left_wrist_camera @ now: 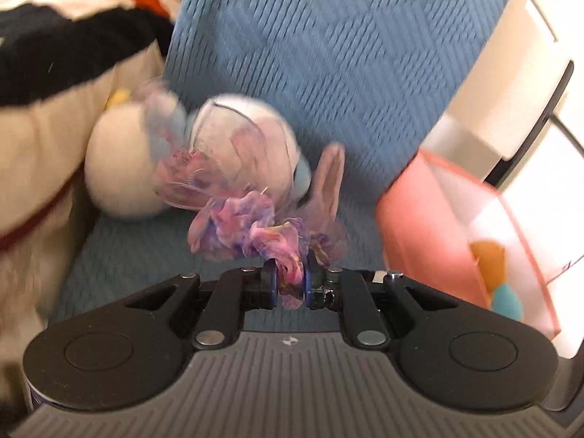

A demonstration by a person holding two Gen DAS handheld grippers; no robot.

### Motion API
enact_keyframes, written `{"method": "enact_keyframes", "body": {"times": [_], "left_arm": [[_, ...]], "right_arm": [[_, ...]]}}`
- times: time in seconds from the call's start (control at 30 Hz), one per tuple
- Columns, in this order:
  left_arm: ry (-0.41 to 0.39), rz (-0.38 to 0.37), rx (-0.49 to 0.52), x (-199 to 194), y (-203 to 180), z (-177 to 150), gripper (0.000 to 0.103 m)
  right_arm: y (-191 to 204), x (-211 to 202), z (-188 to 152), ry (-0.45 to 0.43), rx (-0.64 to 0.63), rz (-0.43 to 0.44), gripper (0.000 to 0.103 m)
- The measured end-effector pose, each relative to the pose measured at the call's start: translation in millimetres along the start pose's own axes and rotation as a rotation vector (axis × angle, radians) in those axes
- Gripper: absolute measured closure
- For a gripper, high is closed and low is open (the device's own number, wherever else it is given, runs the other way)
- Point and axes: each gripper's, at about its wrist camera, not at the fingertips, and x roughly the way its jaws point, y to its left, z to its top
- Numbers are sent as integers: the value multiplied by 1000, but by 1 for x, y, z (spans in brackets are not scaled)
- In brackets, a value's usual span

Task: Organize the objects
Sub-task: 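Lift the panda with the right tool while the left tool lifts the purple scrunchie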

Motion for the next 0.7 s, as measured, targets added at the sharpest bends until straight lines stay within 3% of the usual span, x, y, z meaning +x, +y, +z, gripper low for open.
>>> {"method": "enact_keyframes", "body": {"times": [0.2,0.4,0.47,0.53,0.7], "left_arm": [[84,38,-46,1,8,-35,87],[140,74,-94,13,19,-41,87],[151,85,-113,18,24,-39,87],[165,84,-139,22,29,-39,87],[177,100,-175,26,37,-38,87]], "right_arm": [[5,-7,-24,86,-18,-14,56],[0,-2,-35,121,8,0,53],[-4,1,-36,128,46,3,40],[-8,2,-38,134,88,8,34],[-15,10,-40,140,200,43,33]]}}
